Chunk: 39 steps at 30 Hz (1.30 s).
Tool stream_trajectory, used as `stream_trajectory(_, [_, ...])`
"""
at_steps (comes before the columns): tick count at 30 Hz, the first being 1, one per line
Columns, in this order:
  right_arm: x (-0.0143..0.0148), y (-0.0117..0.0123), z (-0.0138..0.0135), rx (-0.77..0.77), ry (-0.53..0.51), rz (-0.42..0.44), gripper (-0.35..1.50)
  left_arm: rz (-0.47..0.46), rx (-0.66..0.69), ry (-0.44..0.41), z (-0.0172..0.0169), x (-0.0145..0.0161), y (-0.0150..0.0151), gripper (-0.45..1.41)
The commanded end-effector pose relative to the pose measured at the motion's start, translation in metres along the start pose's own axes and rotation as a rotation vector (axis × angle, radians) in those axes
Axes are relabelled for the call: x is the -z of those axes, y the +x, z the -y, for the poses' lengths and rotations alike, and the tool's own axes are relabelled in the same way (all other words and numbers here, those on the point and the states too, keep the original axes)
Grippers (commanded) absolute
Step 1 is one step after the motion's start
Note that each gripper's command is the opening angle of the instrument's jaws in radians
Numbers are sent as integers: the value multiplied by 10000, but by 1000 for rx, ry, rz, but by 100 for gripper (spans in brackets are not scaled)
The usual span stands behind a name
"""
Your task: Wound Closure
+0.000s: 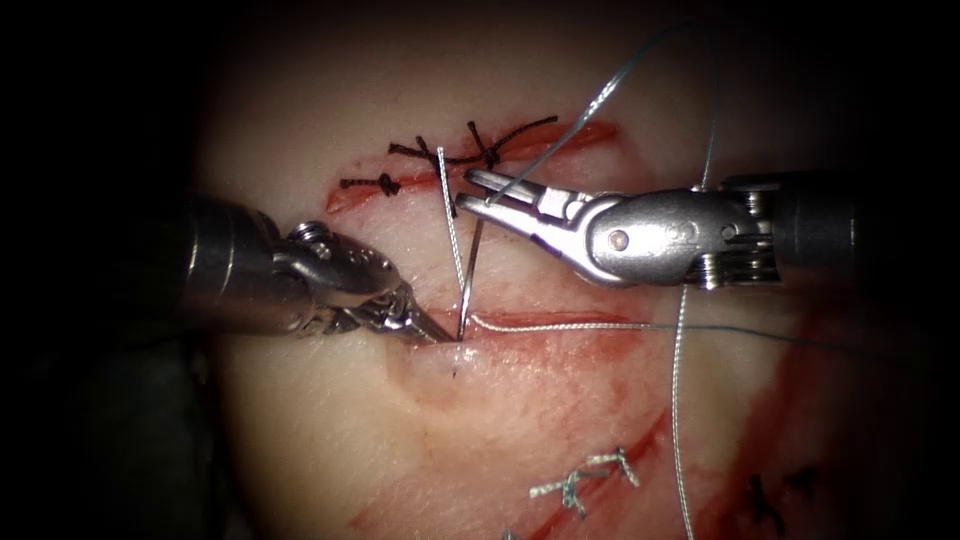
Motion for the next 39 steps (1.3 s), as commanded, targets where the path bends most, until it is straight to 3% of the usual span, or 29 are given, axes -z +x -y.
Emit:
stream_trajectory(1, [-9, -2, 1, 1, 0, -3, -35, 1, -1, -1, 4, -6, 0, -45])
stream_trajectory(30, [-16, 2, -9, -20, -3, -5, -35, 3, -2, -2, 4, -7, -1, -45])
stream_trajectory(39, [-18, 4, -11, -105, -8, -1, -35, 4, -2, -2, 4, -7, -1, -45])
